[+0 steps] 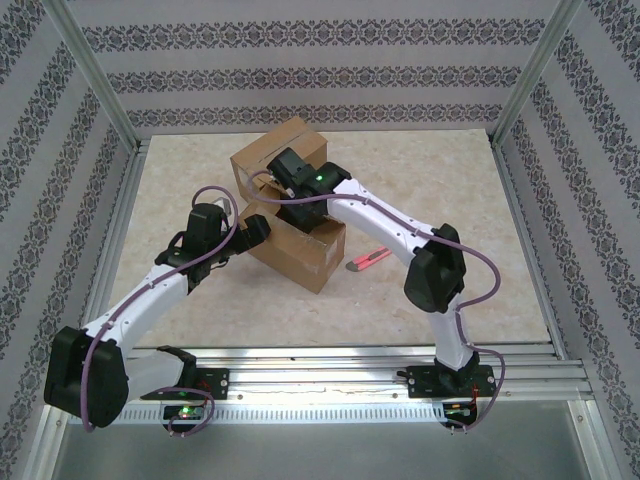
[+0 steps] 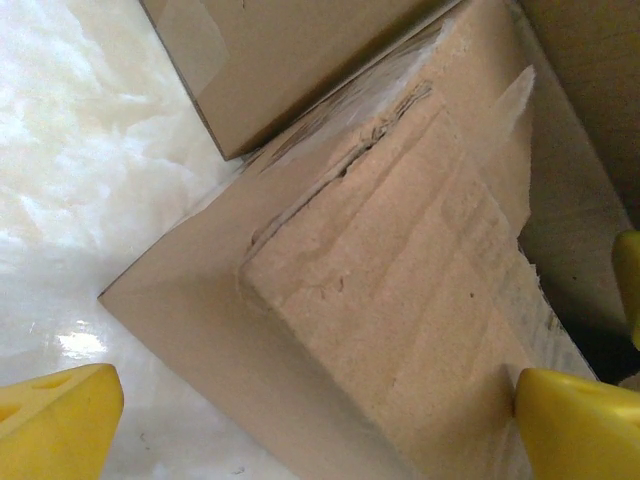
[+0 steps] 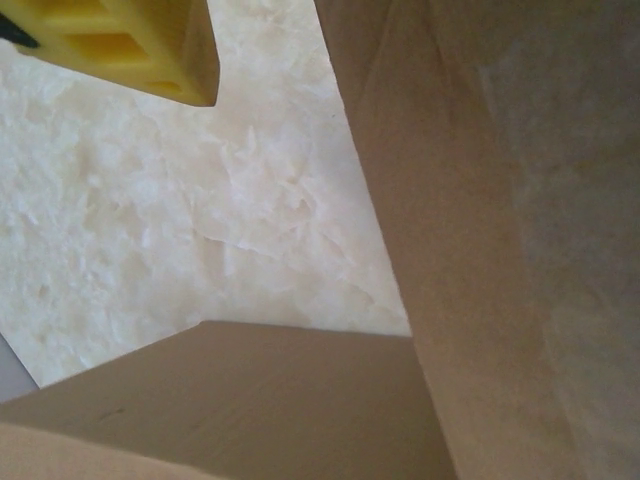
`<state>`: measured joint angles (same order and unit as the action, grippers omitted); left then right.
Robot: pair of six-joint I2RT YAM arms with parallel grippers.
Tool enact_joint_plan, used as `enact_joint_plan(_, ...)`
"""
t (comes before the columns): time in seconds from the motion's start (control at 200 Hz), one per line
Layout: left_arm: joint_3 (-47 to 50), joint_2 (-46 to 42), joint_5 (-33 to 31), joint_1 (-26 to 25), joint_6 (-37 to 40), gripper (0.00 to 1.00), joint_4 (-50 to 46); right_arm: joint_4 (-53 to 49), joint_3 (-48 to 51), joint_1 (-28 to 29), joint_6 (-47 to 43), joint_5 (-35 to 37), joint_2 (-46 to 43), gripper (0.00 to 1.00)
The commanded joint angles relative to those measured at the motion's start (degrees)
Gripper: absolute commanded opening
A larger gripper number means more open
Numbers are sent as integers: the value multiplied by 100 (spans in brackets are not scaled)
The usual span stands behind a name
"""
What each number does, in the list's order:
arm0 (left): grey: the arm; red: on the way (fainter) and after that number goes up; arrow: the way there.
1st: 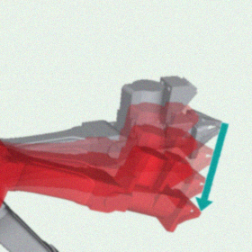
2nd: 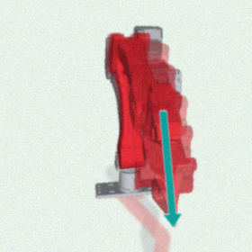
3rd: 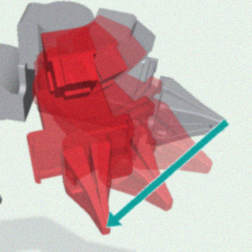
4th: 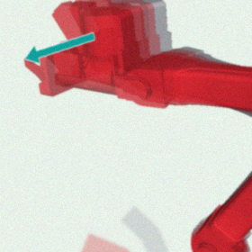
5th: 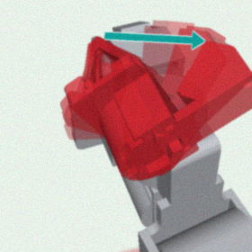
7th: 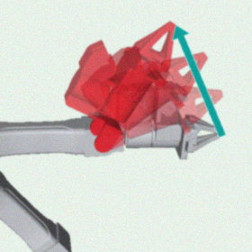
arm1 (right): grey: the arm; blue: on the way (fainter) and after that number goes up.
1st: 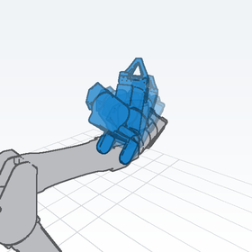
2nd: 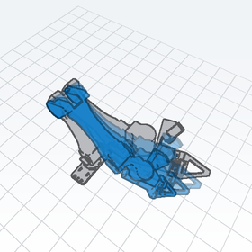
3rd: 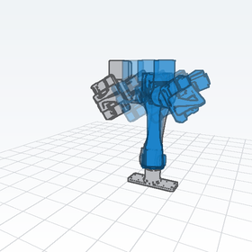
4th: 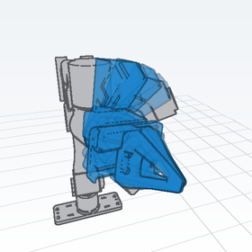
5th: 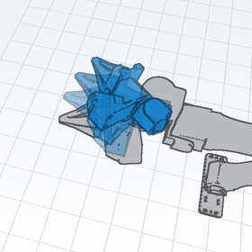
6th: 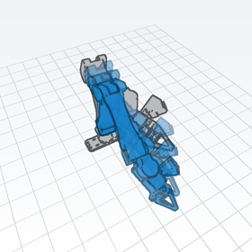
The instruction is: Unpack the express box
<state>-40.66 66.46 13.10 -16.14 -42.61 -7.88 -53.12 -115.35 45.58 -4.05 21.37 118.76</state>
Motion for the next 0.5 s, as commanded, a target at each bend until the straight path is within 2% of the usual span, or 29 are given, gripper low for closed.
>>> enact_joint_plan(0.0,10,-115,-81,84,181,100,-425,-402,-268,-66,-135,-3,94,43)
enact_joint_plan(0.135,-50,-153,-80,85,229,100,-490,-506,-395,-71,-58,-11,42,22)
enact_joint_plan(0.24,-159,-183,-43,93,356,100,-600,-707,-576,-71,-10,-40,-41,0)
enact_joint_plan(0.375,-437,-290,-82,96,663,100,-966,-1087,-876,-101,171,-422,-226,0)
enact_joint_plan(0.495,-767,-403,-37,102,912,100,-1362,-1314,-962,-252,691,-1208,-494,0)
